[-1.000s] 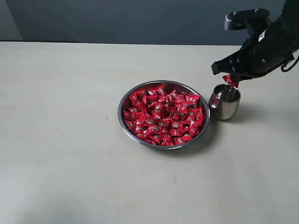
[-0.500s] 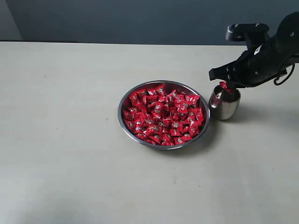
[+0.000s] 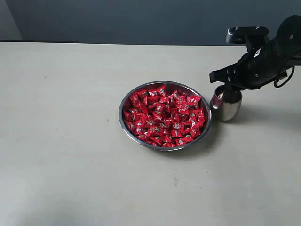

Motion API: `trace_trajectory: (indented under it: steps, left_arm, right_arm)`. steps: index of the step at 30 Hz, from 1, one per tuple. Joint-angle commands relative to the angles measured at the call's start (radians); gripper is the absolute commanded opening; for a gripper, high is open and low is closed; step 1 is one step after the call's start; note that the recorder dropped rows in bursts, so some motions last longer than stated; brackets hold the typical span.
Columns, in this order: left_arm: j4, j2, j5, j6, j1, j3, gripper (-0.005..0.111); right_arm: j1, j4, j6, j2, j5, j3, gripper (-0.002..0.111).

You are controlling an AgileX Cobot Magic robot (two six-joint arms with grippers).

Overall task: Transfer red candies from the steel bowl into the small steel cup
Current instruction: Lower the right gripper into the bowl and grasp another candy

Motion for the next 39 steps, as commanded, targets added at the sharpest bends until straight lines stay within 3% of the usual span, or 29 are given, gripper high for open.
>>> trace_trajectory:
  steps: [1,10,13,18,24,28,39]
  left_arm:
    - [0.002,-0.005,-0.005,-0.002,-0.008,-0.008,0.0]
    - [0.002,-0.005,-0.005,-0.002,-0.008,-0.008,0.0]
    - [0.002,-0.005,-0.005,-0.002,-0.008,-0.008,0.0]
    - [0.002,-0.005,-0.005,-0.002,-0.008,-0.008,0.0]
    - [0.002,-0.005,-0.005,-0.002,-0.008,-0.008,0.0]
    - [0.002,-0.005,-0.005,-0.002,-0.008,-0.008,0.0]
    - [0.002,-0.005,-0.005,-0.002,-0.008,-0.008,0.0]
  right_arm:
    - [-0.005,-0.015,-0.013,-0.011,0.018,0.004,0.039]
    - [0.037,0.004,-0.013,-0.083,0.022,0.001,0.038]
    - [0.085,0.004,-0.013,-0.085,0.034,-0.012,0.038]
    - [0.247,0.053,-0.015,-0.016,0.075,-0.099,0.038]
    - [0.339,0.095,-0.04,0.158,0.158,-0.256,0.039]
    - [0.352,0.106,-0.04,0.248,0.192,-0.326,0.045]
    - [0.352,0.101,-0.04,0.322,0.151,-0.328,0.045]
